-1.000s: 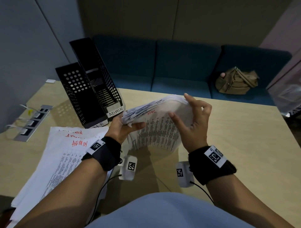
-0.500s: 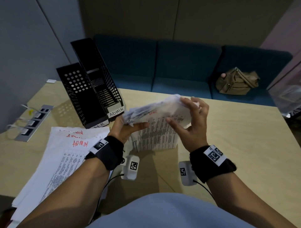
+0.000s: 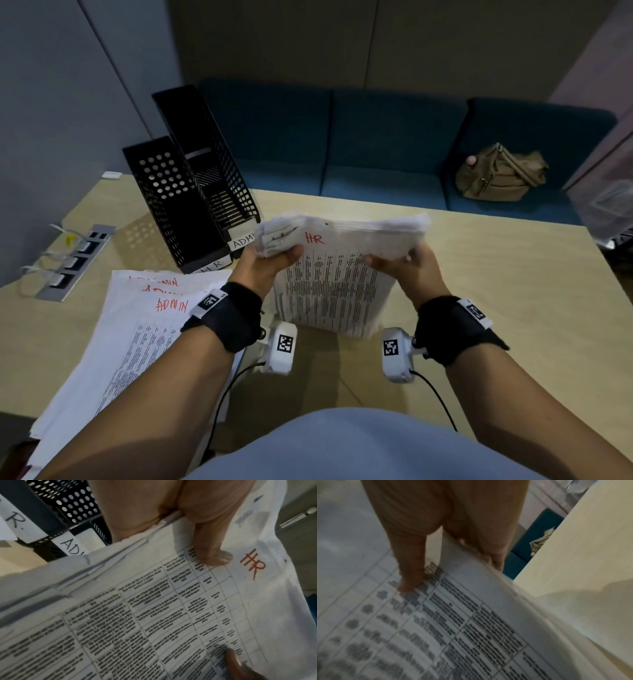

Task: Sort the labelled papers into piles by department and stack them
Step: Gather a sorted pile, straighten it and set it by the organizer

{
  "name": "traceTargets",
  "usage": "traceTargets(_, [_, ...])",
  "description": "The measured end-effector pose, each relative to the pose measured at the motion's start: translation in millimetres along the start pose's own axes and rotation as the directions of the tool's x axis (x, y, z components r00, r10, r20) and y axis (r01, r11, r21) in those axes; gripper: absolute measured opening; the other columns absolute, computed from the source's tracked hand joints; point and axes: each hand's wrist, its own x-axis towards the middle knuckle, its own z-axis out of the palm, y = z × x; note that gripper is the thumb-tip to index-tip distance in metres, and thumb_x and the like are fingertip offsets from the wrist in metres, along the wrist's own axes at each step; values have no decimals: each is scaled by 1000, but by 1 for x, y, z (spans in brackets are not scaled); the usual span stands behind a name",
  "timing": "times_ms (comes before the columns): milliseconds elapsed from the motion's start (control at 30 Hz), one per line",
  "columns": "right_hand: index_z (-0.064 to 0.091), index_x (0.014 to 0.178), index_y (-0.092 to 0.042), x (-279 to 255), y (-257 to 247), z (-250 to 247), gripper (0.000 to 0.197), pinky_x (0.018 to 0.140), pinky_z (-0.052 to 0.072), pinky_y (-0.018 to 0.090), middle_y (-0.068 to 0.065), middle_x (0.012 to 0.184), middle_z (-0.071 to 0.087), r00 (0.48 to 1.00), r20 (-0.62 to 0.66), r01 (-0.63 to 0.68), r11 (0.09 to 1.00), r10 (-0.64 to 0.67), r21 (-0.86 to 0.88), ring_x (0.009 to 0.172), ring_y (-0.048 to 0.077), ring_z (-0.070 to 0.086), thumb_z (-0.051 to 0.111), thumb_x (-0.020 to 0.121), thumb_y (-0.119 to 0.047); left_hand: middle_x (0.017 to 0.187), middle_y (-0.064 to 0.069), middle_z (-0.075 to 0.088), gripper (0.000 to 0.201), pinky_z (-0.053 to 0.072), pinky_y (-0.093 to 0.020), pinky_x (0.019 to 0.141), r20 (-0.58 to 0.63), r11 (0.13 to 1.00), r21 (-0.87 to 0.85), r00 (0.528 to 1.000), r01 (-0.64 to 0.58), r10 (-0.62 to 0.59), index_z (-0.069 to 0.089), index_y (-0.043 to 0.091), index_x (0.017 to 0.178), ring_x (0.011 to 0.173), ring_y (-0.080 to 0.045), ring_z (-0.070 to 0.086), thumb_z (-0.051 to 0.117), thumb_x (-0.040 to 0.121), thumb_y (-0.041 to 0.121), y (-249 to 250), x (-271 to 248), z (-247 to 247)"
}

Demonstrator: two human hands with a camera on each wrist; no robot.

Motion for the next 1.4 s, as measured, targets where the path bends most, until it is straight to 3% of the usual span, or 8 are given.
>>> traceTargets(133, [72,87,-10,-6,-3,24,20,80,52,36,3,84,71,996,-86,18,995,-10,101,82,19,65,80,70,-3,103,5,72,41,55,-28,84,-84,999,-2,995,-50,50,62,11,117,99,-8,68,71,78,-1,11,-1,16])
traceTargets(300, [62,110,-11,-15,-18,38,31,75,49,16,-7,97,66,956,-134,270,962,-262,49,81,-13,60,71,81,-1,97,9,72,36,53,-18,78,-163,987,-3,974,-161,158,61,12,109,95,-4,68,74,78,1,27,2,26])
traceTargets(533, [36,141,-28,-23,-12,31,72,82,55,39,2,127,39,774,-280,496,818,-568,-290,108,14,51,66,82,1,98,3,68,48,55,-25,72,-339,979,152,924,-134,179,57,28,96,90,-9,67,84,61,46,16,-3,22])
traceTargets(633, [46,137,-19,-29,-15,37,58,97,41,15,16,129,36,688,-125,593,653,-715,-471,115,-12,34,59,85,3,93,1,67,47,55,-26,61,-429,978,101,879,-181,207,59,24,95,78,-10,67,81,63,50,25,0,26])
traceTargets(800, [50,132,-32,-29,-11,39,48,94,37,7,2,131,31,737,-131,538,694,-663,-479,110,-7,35,66,87,-23,75,4,70,28,53,-27,57,-476,973,93,849,-211,229,63,17,82,68,-13,68,72,76,44,33,5,29])
traceTargets(1067, [50,123,-21,-26,-18,43,37,90,50,30,2,115,53,785,-230,479,799,-576,-364,106,12,54,65,89,-25,61,8,62,16,45,-20,48,-406,972,16,887,-234,220,61,2,92,55,-7,60,54,92,17,35,6,23])
traceTargets(1200, [45,121,-26,-31,-26,50,43,66,51,20,-10,85,55,862,-254,403,897,-439,-182,72,1,58,69,86,-28,78,9,66,30,51,-23,57,-243,973,54,942,-226,232,61,11,93,69,-7,64,75,77,33,31,2,13])
traceTargets(1400, [69,88,-14,-16,-14,38,30,66,53,28,-1,82,69,966,-243,114,986,-82,120,76,13,62,84,68,-32,116,-5,68,64,58,-29,82,-79,995,98,997,-11,19,58,6,121,107,-14,66,84,62,1,0,8,-10])
